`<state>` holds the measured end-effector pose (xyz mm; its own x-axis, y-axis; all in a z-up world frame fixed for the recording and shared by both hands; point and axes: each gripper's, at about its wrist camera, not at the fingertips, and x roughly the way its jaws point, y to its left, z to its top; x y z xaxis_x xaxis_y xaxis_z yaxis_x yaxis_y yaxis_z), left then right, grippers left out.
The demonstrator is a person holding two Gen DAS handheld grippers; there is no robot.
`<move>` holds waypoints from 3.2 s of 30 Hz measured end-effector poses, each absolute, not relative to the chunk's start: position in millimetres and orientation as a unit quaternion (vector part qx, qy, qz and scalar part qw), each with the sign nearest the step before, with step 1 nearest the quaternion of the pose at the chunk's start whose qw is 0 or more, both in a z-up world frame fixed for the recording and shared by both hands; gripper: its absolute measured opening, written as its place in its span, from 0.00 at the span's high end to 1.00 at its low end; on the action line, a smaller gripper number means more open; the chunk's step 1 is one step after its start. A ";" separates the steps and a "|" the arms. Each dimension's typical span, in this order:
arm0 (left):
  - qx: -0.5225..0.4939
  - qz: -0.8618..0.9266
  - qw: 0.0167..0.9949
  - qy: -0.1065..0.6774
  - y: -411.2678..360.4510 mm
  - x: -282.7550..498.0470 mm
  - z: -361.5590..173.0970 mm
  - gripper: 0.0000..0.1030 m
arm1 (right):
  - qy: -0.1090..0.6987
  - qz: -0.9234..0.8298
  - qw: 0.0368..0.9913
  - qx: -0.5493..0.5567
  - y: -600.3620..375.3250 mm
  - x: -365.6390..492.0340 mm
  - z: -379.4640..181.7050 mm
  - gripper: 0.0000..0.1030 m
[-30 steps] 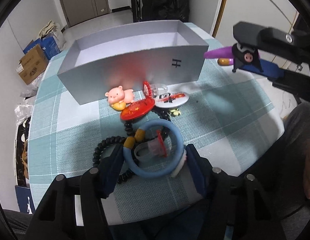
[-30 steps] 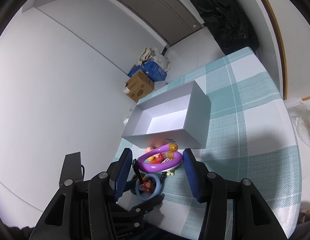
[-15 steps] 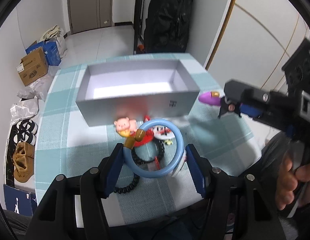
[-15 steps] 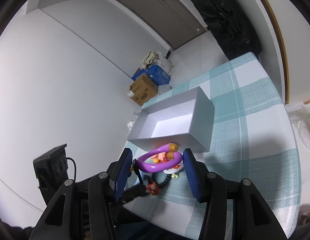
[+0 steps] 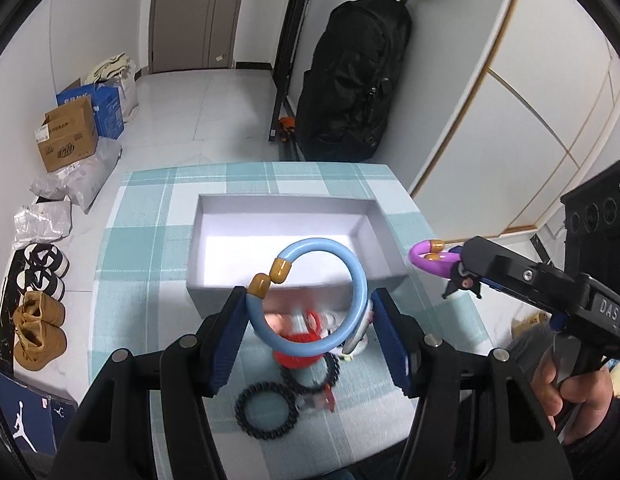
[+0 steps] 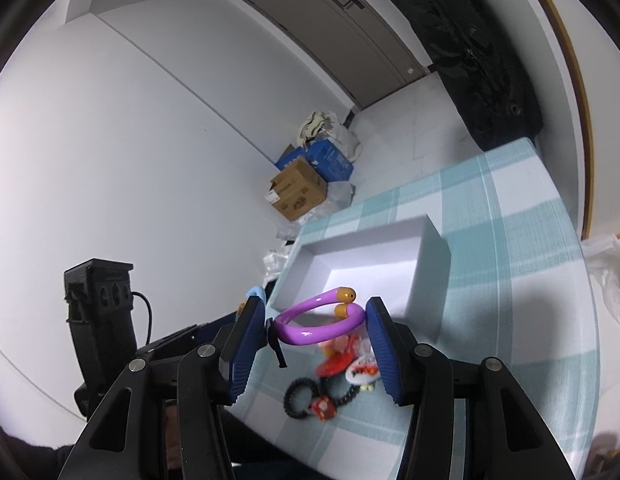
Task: Organize jewelry
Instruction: 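Lift the purple ring with the right tool while the left tool grasps the light-blue ring, then lower both rings into the white box and open both tools, then move the left tool back over the black coiled bracelet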
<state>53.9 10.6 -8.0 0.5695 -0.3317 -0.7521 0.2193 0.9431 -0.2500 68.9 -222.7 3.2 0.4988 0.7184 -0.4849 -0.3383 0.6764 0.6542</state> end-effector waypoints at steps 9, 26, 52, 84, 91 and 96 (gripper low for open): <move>-0.077 -0.167 0.879 0.440 14.8 91.6 -10.5 0.45 | 0.390 0.325 0.829 0.234 -210.8 110.6 5.9 0.50; -0.107 -0.195 0.845 0.485 20.3 135.7 -38.9 0.45 | 0.425 0.327 0.817 0.212 -197.3 161.2 -27.7 0.50; -0.118 -0.180 0.855 0.471 22.3 130.6 -27.6 0.31 | 0.366 0.298 0.857 0.208 -220.9 141.0 -8.7 0.14; -0.027 -0.132 0.870 0.475 30.6 32.3 -32.2 0.21 | 0.386 0.275 0.874 0.108 -190.4 62.7 -16.4 0.00; 0.005 -0.144 0.847 0.512 16.3 13.8 -50.3 0.21 | 0.396 0.266 0.875 0.081 -184.9 53.3 -23.1 0.00; 0.025 -0.139 0.830 0.540 15.9 9.8 -62.3 0.21 | 0.401 0.267 0.873 0.076 -182.5 48.8 -25.7 0.00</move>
<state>9.8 15.8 -62.3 0.3776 -0.2032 -0.9034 0.2576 0.9602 -0.1082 48.8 -182.5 -25.7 0.5359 0.5276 -0.6591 -0.4053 0.8456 0.3474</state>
